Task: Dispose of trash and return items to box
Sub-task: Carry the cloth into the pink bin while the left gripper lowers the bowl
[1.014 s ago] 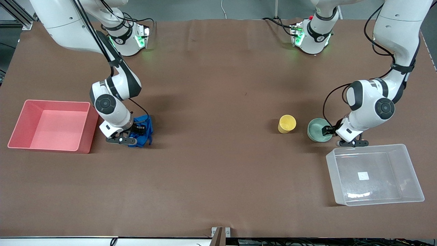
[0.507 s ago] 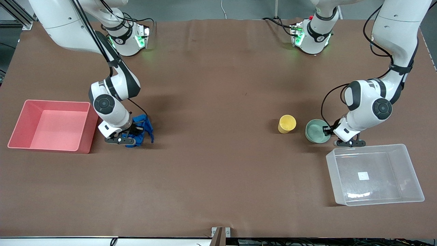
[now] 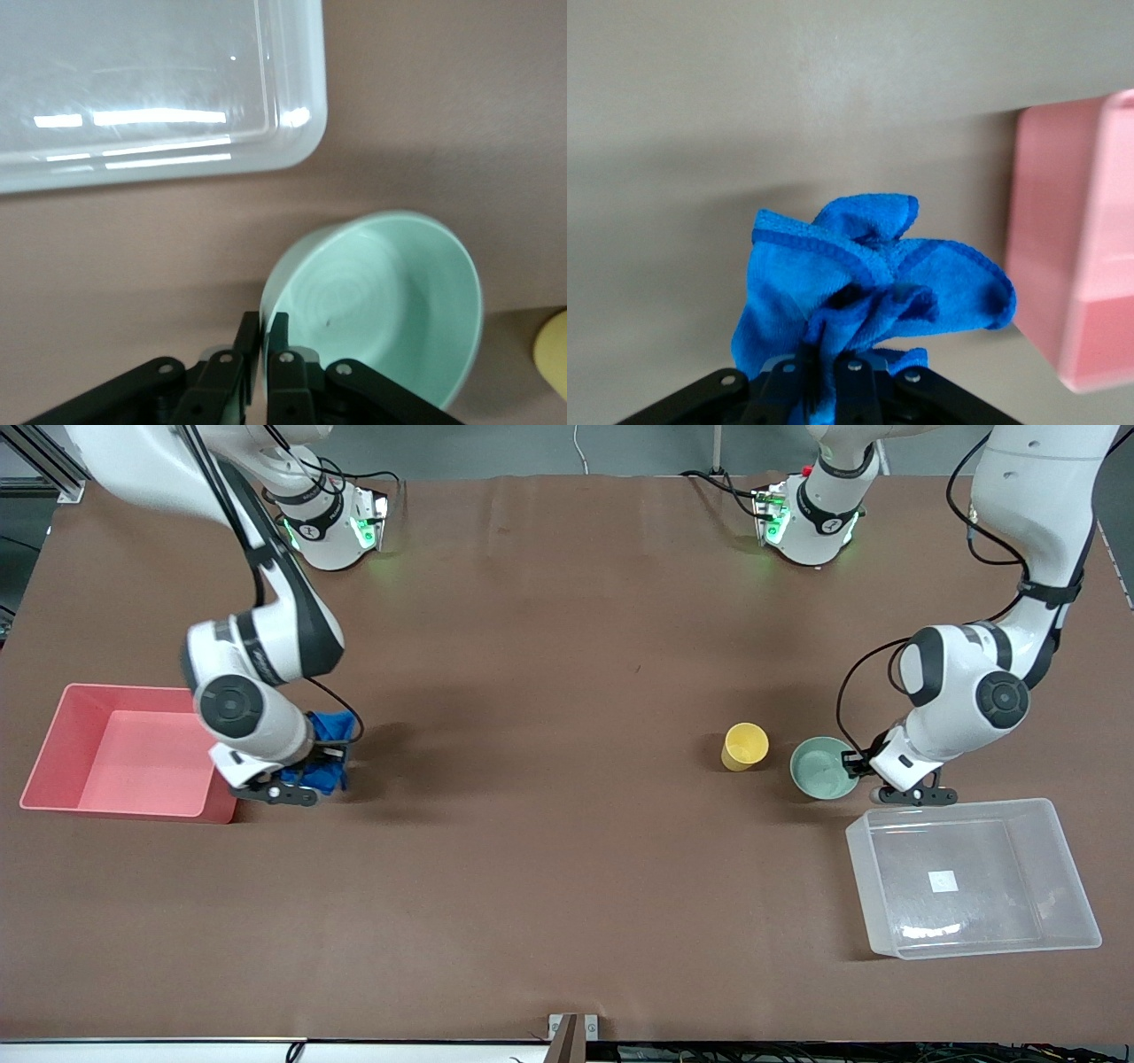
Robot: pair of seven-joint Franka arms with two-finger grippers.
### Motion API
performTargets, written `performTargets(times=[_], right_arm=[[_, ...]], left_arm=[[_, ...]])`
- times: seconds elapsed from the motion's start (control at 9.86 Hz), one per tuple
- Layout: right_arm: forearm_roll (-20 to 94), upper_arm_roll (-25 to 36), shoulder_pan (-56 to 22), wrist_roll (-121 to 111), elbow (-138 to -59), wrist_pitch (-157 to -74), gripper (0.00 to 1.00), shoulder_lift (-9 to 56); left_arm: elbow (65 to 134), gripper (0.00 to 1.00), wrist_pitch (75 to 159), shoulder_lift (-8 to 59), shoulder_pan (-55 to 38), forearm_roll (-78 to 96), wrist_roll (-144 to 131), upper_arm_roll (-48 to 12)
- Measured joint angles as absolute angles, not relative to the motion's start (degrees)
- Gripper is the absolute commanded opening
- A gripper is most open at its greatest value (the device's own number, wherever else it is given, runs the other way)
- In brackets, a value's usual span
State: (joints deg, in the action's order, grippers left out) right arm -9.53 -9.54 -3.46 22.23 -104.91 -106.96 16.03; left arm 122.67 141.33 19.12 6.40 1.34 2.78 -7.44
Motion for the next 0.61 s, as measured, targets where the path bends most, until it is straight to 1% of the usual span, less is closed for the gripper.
performTargets(times=[0.1, 0.2, 0.3, 0.51, 0.61], right_arm=[[-7.8, -9.5, -1.3, 16.9, -100.1, -99.6, 0.01, 14.0], [-7.2, -9.2, 2.0, 11.4, -97.1, -95.3, 0.01, 12.3], [-7.0, -8.0, 5.0, 5.2, -96.1, -93.6, 0.01, 11.0], [-7.2, -1.6, 7.2, -7.3, -96.2, -95.1, 0.01, 10.9], [-7.5, 1.5, 7.6, -12.0, -96.9, -98.3, 0.01, 11.2]], left_arm=[[120.7, 0.08, 138.6, 17.5, 6.4, 1.3, 2.8, -7.6], [117.5, 0.08, 134.9, 16.4, 6.4, 1.3, 2.8, -7.9], [113.6, 0.06, 131.5, 16.0, 6.3, 1.3, 2.8, -8.1], [106.7, 0.03, 128.1, 16.4, 6.5, 1.3, 2.8, -8.1], [103.1, 0.01, 127.9, 17.7, 6.6, 1.3, 3.1, -8.0]])
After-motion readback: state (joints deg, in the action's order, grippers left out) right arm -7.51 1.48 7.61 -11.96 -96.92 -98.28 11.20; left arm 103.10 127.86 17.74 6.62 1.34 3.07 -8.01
